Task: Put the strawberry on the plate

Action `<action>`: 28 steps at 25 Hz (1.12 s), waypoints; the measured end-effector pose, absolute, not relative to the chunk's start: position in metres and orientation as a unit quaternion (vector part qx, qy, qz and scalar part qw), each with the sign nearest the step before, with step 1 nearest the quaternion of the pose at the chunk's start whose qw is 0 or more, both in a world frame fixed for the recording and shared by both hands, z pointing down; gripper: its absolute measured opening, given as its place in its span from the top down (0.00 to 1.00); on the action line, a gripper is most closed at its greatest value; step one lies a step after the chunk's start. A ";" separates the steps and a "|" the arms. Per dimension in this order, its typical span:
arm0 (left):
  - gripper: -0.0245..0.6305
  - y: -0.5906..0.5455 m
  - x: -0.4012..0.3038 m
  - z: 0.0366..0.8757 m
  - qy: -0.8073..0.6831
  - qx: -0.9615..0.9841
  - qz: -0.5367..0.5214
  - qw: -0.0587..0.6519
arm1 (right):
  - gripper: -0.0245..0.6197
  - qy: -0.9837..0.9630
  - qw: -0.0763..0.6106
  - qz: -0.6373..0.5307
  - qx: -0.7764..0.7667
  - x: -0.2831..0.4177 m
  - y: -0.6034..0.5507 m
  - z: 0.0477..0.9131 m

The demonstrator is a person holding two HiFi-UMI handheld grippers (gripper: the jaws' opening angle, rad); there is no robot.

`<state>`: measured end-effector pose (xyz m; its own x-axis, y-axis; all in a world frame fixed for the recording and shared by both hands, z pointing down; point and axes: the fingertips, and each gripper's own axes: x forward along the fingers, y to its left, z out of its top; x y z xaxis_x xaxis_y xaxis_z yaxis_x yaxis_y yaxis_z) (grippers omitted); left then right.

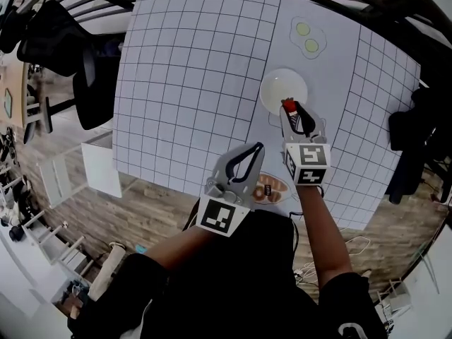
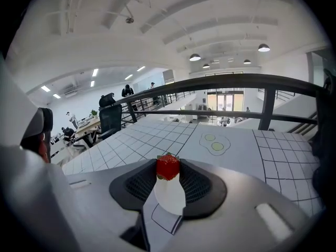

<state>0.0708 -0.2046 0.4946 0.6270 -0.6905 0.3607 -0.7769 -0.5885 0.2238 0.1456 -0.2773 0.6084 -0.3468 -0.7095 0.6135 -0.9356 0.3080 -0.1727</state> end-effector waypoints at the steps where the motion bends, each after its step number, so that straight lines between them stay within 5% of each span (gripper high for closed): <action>1: 0.95 -0.204 0.071 0.496 -0.416 0.883 0.119 0.182 | 0.76 -0.778 0.221 0.259 0.527 0.146 -0.278 0.611; 28: 0.95 -0.204 0.055 0.512 -0.445 0.861 0.131 0.209 | 0.76 -0.756 0.282 0.275 0.524 0.155 -0.302 0.697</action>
